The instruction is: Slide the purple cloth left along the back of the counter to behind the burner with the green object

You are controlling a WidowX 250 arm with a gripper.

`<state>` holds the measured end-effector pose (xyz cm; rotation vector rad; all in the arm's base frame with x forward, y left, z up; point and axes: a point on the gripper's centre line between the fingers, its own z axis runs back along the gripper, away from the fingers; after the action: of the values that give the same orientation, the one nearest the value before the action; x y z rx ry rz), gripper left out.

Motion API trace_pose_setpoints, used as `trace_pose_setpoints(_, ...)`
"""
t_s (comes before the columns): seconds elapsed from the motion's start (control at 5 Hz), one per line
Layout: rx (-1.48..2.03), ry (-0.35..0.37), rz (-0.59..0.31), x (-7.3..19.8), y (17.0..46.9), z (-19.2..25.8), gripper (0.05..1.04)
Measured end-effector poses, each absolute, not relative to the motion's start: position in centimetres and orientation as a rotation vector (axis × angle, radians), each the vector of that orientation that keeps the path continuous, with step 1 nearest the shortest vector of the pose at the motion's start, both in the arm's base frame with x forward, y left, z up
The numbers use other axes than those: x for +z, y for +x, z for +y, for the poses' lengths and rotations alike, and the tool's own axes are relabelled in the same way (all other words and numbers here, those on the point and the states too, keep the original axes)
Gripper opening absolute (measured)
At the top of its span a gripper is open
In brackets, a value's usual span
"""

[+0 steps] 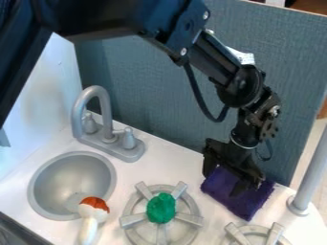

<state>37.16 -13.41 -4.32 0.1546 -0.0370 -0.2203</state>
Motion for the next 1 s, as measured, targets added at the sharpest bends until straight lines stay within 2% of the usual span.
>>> trace_pose_setpoints(0.2,-0.225,0.171,0.017,-6.3,36.2,-13.0,0.999)
trace_pose_setpoints(0.6,-0.246,0.16,-0.065,-6.7,37.2,-13.3,0.999)
trace_pose_setpoints(1.0,-0.249,0.095,-0.138,-6.2,39.7,-15.0,0.999)
